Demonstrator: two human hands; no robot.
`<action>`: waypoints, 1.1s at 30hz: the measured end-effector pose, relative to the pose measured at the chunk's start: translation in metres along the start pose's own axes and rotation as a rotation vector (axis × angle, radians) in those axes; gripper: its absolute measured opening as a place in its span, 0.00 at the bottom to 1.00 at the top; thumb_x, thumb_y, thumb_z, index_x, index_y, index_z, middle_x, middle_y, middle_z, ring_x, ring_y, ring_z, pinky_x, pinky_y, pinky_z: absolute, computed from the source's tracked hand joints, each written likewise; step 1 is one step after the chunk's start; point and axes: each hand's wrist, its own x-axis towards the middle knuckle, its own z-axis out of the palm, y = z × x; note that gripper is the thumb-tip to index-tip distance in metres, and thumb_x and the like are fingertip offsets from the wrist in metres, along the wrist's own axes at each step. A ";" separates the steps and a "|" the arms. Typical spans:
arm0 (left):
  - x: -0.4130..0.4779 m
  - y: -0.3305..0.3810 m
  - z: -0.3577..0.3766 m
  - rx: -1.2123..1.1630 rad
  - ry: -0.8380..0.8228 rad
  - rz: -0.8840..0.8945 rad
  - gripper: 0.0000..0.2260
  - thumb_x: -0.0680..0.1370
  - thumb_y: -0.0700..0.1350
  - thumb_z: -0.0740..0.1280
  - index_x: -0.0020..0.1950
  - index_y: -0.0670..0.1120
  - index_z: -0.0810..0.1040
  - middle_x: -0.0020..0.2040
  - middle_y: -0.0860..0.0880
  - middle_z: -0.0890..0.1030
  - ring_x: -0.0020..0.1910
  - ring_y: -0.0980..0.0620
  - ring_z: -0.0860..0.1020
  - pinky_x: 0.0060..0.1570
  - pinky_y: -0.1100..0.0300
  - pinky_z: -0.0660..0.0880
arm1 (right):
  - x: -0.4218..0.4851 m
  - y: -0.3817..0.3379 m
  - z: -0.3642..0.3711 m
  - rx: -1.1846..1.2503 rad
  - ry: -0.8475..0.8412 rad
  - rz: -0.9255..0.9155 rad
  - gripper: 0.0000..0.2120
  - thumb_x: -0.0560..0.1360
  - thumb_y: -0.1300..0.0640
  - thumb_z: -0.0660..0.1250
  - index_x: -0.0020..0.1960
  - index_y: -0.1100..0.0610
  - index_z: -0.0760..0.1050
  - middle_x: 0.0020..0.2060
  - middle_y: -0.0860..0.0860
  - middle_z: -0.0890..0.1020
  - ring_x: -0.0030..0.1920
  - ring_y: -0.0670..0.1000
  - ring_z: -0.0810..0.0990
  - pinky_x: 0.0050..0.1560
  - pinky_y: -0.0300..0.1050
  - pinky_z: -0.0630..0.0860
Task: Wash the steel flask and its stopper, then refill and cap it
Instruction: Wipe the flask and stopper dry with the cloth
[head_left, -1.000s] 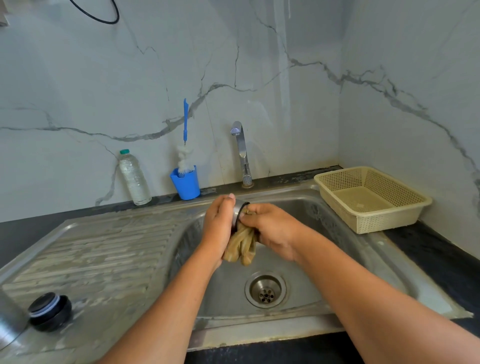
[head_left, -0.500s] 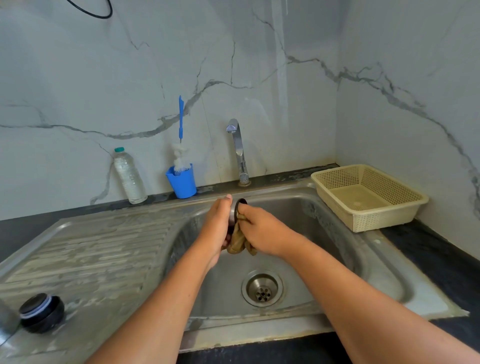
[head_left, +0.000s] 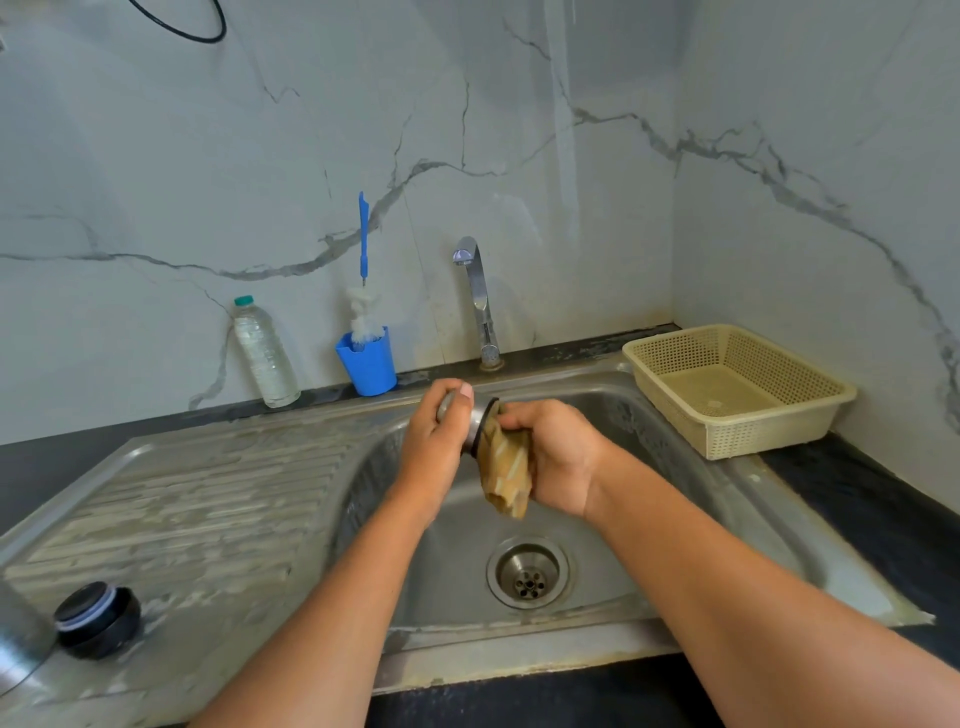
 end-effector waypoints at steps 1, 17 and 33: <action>0.000 0.002 0.001 0.014 -0.008 0.016 0.07 0.77 0.61 0.61 0.48 0.62 0.77 0.43 0.50 0.80 0.40 0.54 0.77 0.37 0.60 0.72 | -0.002 -0.001 0.000 0.092 0.003 0.037 0.18 0.80 0.60 0.60 0.65 0.66 0.78 0.55 0.63 0.85 0.47 0.59 0.87 0.47 0.50 0.83; 0.001 -0.001 -0.006 -0.286 -0.060 -0.527 0.21 0.83 0.63 0.58 0.44 0.47 0.73 0.30 0.48 0.71 0.23 0.55 0.62 0.19 0.65 0.55 | 0.006 0.015 0.005 -1.662 0.174 -0.602 0.21 0.75 0.68 0.62 0.46 0.40 0.79 0.49 0.44 0.73 0.56 0.49 0.63 0.55 0.49 0.62; -0.001 0.001 0.005 -0.114 0.074 -0.126 0.12 0.85 0.49 0.61 0.43 0.48 0.73 0.33 0.51 0.75 0.36 0.51 0.74 0.39 0.58 0.73 | -0.005 0.003 0.022 -0.634 0.090 -0.169 0.08 0.79 0.61 0.62 0.46 0.57 0.80 0.41 0.56 0.86 0.45 0.56 0.85 0.52 0.54 0.84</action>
